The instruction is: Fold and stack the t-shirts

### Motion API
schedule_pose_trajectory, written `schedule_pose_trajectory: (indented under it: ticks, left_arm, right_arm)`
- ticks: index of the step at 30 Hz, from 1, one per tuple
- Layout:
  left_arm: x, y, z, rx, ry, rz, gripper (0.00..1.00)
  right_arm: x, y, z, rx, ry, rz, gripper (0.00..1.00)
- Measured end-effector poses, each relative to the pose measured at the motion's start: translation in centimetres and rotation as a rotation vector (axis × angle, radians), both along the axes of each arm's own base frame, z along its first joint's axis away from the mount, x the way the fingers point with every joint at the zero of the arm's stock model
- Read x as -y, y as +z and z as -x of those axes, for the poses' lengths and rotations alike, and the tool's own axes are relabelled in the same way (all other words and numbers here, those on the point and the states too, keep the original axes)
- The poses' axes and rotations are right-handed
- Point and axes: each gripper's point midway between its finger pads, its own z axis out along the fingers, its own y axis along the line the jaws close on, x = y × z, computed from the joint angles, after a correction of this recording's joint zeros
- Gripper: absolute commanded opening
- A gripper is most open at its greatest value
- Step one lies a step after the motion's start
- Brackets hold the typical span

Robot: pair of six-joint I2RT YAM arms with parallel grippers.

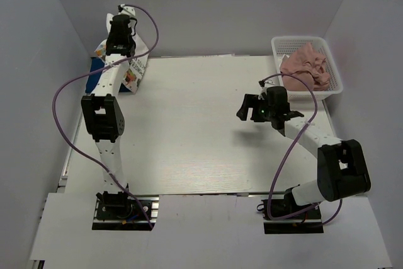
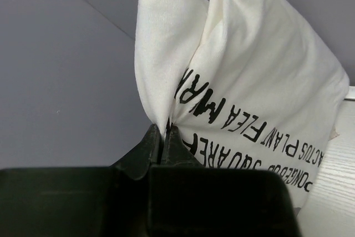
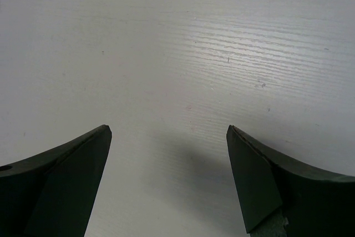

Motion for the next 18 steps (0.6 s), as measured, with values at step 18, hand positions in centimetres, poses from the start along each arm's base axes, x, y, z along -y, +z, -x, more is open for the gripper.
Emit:
schedule_pose_trajectory:
  ticks: [18]
  left_arm:
    - [-11.7, -11.8, -1.0, -0.082, 0.213, 0.107, 0.18]
  right_arm:
    - [-1.6, 0.2, -2.7, -0.017, 0.024, -0.034, 0.90]
